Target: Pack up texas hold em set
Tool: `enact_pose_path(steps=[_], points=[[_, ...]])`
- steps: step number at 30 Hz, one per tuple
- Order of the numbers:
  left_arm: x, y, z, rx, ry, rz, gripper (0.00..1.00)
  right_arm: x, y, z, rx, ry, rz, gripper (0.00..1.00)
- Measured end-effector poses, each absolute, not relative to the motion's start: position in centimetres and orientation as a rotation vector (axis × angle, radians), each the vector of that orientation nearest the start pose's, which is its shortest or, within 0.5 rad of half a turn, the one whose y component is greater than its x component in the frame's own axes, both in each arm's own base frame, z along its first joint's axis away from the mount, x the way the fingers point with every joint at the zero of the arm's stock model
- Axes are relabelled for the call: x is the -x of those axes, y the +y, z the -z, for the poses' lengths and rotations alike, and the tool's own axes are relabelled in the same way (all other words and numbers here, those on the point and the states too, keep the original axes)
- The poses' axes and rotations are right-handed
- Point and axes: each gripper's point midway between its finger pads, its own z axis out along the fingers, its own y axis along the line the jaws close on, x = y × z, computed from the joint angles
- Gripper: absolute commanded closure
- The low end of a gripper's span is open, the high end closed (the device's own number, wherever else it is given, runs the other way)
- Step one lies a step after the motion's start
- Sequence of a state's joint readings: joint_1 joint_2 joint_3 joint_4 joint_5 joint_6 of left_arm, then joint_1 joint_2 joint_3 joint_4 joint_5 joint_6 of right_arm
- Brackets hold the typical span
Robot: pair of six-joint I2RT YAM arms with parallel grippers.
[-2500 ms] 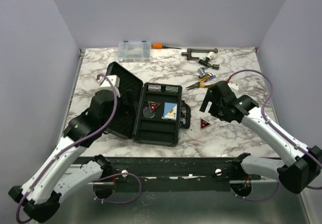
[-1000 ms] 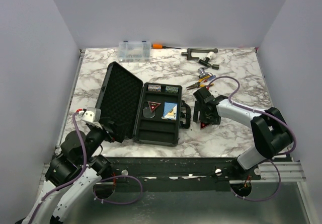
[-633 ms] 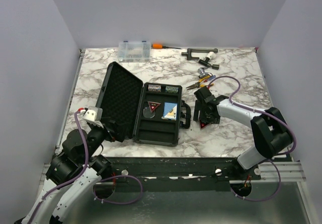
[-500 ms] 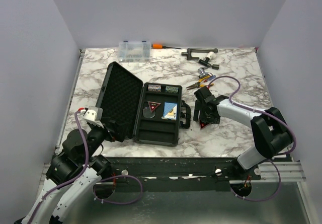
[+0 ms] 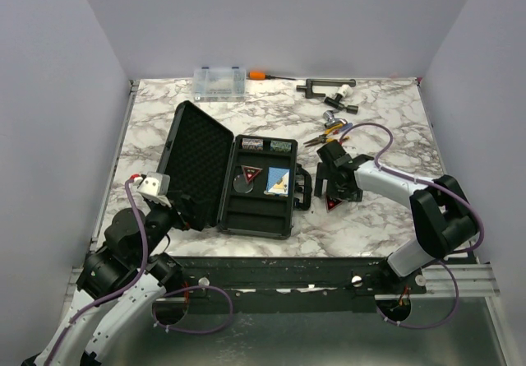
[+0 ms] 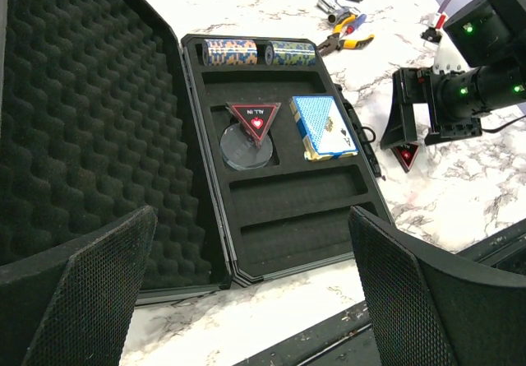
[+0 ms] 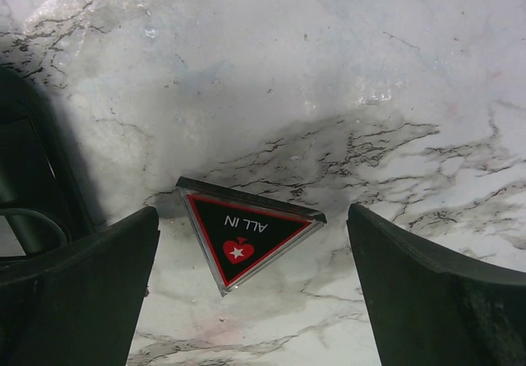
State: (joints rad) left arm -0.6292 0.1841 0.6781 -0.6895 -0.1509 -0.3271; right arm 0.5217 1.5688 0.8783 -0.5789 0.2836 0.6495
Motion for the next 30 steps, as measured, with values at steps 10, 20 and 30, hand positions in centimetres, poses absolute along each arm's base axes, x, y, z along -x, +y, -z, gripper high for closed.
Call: enact_pose_path(steps=[10,20,30], points=[[-15.8,-9.9,-24.3,-0.161,1.795,0.556,0.02,-28.5,13.4,-4.2,-0.19,2.673,0.053,0.03],[-15.9,-9.9,-24.4,-0.164,1.792,0.555,0.02,-27.4,12.8,-3.7,-0.149,2.719,0.084,0.15],[-15.9,-9.9,-24.3,-0.165,1.795,0.553,0.02,-25.4,12.4,-2.3,-0.135,2.791,0.091,0.22]])
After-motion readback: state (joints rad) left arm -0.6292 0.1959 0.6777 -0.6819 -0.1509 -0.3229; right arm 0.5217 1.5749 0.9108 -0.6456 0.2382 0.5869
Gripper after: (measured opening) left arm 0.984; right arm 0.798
